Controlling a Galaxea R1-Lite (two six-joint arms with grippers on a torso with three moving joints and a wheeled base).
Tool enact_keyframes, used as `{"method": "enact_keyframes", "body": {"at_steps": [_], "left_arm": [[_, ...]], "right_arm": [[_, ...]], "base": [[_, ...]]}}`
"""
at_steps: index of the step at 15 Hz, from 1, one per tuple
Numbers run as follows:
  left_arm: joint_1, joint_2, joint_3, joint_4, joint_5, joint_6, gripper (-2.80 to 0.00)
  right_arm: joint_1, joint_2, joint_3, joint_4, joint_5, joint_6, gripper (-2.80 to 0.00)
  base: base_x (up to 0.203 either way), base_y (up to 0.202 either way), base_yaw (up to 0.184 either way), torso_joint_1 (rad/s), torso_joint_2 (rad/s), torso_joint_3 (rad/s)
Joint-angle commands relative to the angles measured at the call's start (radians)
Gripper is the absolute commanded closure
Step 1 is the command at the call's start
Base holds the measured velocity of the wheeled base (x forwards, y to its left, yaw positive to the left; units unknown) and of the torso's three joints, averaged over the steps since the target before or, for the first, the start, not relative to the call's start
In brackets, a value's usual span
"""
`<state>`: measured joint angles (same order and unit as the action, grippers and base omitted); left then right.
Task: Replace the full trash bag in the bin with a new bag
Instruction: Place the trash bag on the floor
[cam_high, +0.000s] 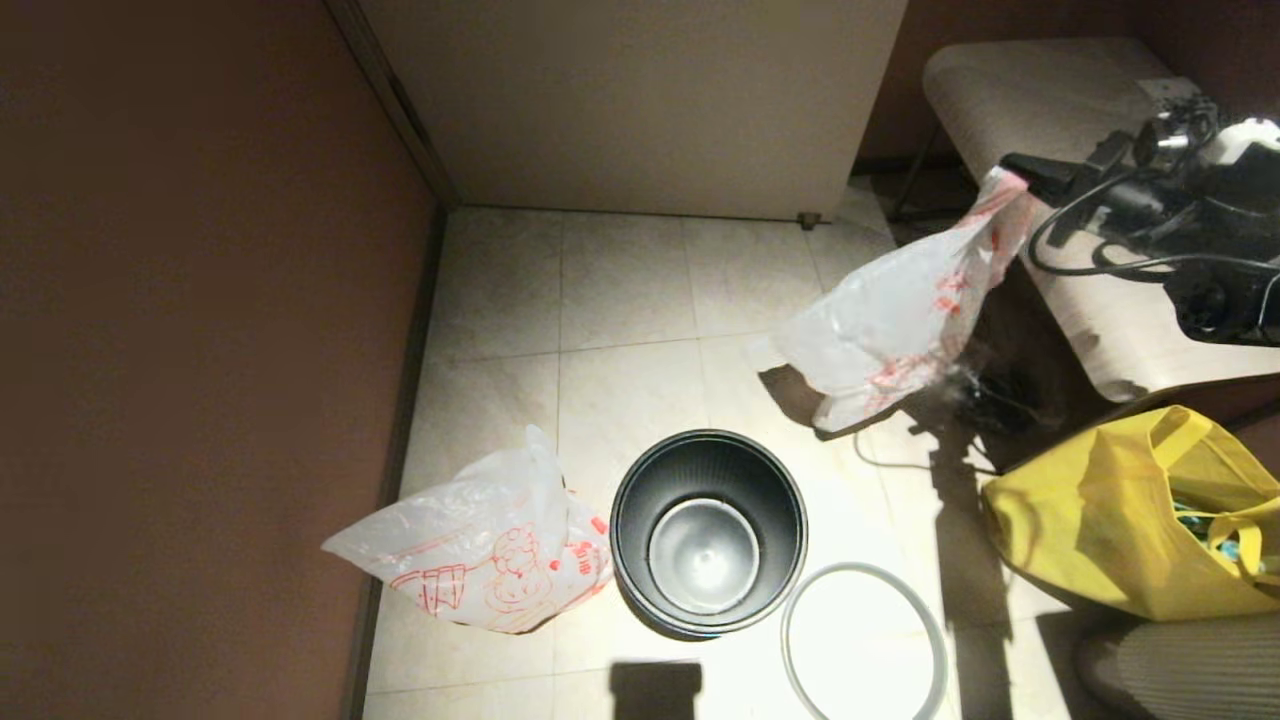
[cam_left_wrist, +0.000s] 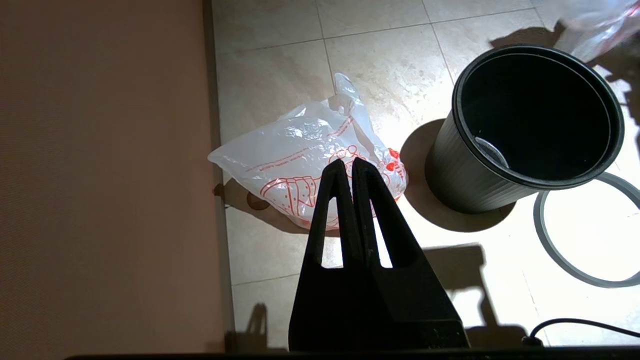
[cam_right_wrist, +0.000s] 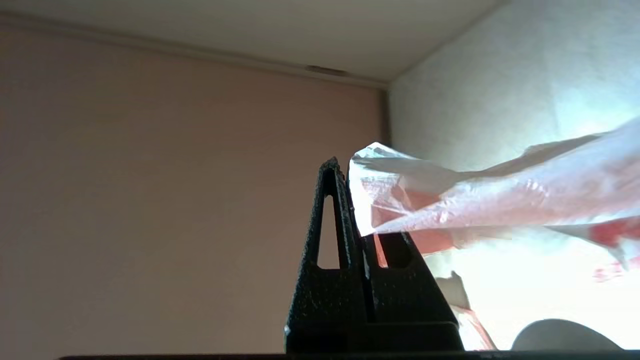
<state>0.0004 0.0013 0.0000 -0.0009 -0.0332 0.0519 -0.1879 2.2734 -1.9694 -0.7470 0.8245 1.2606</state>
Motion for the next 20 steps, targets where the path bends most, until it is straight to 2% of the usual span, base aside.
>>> {"method": "enact_keyframes", "body": {"at_steps": [1,12,14,17,20], "left_arm": [[0.000,0.000,0.003,-0.001,-0.001,0.000,0.00],[0.000,0.000,0.003,-0.001,-0.001,0.000,0.00],[0.001,0.000,0.003,0.000,-0.001,0.000,0.00],[0.000,0.000,0.003,-0.001,-0.001,-0.001,0.00],[0.000,0.000,0.003,-0.001,-0.001,0.000,0.00]], "right_arm": [[0.022,-0.025,0.000,-0.003,0.007,0.008,0.00],[0.018,0.266,0.000,-0.001,-0.011,-0.025,0.00],[0.027,0.279,0.018,0.050,-0.080,-0.088,0.00],[0.057,0.278,0.058,0.180,-0.234,-0.314,0.00],[0.074,0.254,0.100,0.193,-0.301,-0.388,0.00]], "base": [[0.000,0.000,0.000,0.000,0.00,0.000],[0.000,0.000,0.000,0.000,0.00,0.000],[0.000,0.000,0.000,0.000,0.00,0.000],[0.000,0.000,0.000,0.000,0.00,0.000],[0.000,0.000,0.000,0.000,0.00,0.000]]}}
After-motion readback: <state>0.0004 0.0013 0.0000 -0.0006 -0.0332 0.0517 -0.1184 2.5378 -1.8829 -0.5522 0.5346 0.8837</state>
